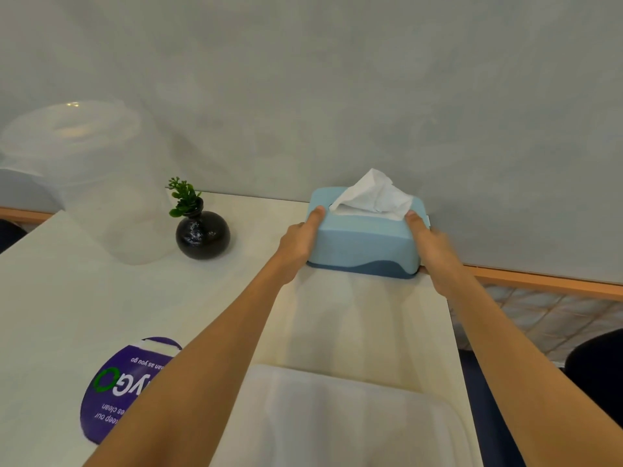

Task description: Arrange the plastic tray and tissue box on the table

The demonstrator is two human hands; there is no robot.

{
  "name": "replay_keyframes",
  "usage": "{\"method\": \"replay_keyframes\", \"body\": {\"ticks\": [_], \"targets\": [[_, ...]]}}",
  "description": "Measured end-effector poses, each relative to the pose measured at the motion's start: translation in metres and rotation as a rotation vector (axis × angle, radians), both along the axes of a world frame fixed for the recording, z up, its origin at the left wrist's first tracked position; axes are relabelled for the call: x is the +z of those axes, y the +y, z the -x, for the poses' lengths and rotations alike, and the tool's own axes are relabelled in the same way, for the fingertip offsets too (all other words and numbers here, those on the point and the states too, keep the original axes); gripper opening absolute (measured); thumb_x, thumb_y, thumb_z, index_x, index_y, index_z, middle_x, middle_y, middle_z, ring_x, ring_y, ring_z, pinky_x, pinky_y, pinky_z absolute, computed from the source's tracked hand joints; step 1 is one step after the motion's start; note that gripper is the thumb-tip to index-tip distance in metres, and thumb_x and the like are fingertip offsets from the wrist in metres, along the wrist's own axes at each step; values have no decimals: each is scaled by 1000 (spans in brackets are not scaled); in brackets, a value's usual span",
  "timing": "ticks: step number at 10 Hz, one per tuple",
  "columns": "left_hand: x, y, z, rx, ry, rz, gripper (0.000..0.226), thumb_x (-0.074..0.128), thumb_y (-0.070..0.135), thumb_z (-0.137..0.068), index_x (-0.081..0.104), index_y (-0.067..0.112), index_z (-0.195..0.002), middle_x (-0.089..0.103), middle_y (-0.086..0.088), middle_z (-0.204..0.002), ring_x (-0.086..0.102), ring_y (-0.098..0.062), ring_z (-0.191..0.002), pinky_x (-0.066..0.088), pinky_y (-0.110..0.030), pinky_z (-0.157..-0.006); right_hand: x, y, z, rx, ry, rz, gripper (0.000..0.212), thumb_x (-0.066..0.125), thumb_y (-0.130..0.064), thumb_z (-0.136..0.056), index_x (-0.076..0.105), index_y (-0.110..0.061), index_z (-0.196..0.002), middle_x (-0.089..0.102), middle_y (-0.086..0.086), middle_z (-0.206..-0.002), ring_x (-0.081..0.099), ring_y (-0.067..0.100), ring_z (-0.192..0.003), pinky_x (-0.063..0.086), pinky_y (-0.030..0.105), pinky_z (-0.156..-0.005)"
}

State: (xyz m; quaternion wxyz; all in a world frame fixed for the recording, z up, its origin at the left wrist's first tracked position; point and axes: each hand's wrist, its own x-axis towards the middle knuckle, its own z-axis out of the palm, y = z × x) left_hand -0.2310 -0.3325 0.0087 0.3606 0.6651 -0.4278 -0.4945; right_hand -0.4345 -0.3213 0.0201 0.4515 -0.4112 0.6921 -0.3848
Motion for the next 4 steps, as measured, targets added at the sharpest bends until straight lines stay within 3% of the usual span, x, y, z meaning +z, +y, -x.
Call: {"method": "replay_keyframes", "body": {"ticks": [1,2,3,4], "targets": [[6,4,-3,-13,-59,19,55,36,64,-89,54,15,-105,60,-9,-114,55,-25,-100,41,-33,-82,7,8,3,39,-33,-39,56,40,-69,-82,47,-20,-109,59,8,-116,57,26,-103,48,47,-98],[15,13,-8,-56,-137,85,57,33,55,-94,54,9,-120,57,-10,-125,52,-25,-104,38,-33,-82,16,22,4,82,-27,-43,57,35,-64,-88,49,-17,-117,56,6,-115,53,25,-103,45,39,-90],[31,30,-13,-64,-209,136,57,38,44,-96,42,8,-140,47,-11,-142,48,-28,-122,38,-33,-91,29,40,1,27,37,-71,56,31,-52,-95,45,-10,-129,47,8,-109,50,30,-105,41,43,-97],[46,51,-18,-58,-243,167,58,46,35,-96,29,13,-148,39,-12,-150,41,-29,-134,37,-37,-104,50,63,-8,-39,123,-64,49,30,-41,-98,45,-6,-129,47,10,-108,49,31,-101,39,47,-103]]}}
